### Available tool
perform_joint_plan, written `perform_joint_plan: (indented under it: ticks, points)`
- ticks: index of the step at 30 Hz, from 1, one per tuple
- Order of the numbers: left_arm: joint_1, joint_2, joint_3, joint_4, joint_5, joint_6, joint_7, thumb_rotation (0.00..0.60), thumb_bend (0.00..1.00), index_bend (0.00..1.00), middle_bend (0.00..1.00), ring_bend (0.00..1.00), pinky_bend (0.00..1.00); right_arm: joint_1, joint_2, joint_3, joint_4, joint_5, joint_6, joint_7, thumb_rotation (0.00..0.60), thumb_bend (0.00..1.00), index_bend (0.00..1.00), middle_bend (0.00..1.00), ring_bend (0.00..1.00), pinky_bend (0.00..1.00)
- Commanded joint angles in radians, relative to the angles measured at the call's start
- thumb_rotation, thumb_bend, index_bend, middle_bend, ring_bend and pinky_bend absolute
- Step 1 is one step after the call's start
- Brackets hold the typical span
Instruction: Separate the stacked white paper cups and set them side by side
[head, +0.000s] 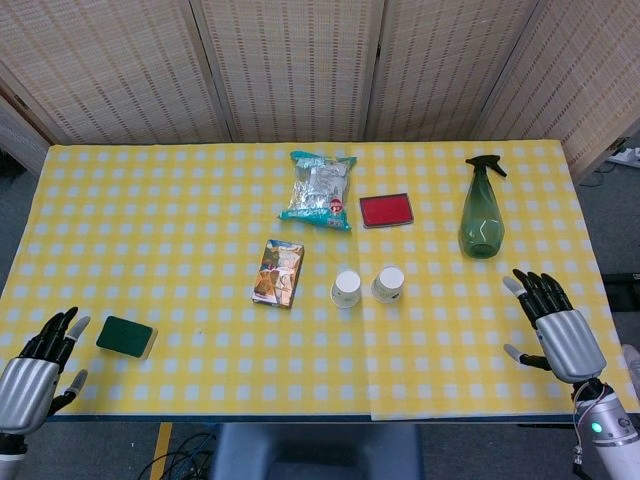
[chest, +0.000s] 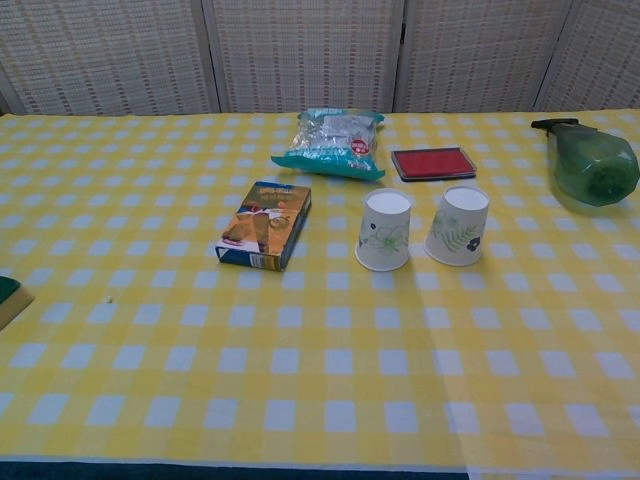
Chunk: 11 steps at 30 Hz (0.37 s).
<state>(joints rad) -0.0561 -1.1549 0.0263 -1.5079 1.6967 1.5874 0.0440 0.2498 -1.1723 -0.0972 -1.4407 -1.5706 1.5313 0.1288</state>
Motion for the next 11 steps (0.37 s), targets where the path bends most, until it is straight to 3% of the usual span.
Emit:
perform_joint_plan:
  ticks: [1,11]
  points:
    - [0.005,-0.012,0.000,0.011,0.009,0.018,0.007,0.600,0.38,0.02,0.00,0.04,0.23,-0.003,0.003,0.006,-0.003,-0.008,-0.010,0.010,0.600,0.14,0.00,0.00,0.00,0.00]
    - [-0.006,-0.014,0.002,0.027,-0.003,-0.007,-0.013,0.600,0.38,0.02,0.00,0.04,0.23,-0.004,0.005,0.034,-0.007,-0.007,-0.057,0.019,0.600,0.14,0.00,0.00,0.00,0.00]
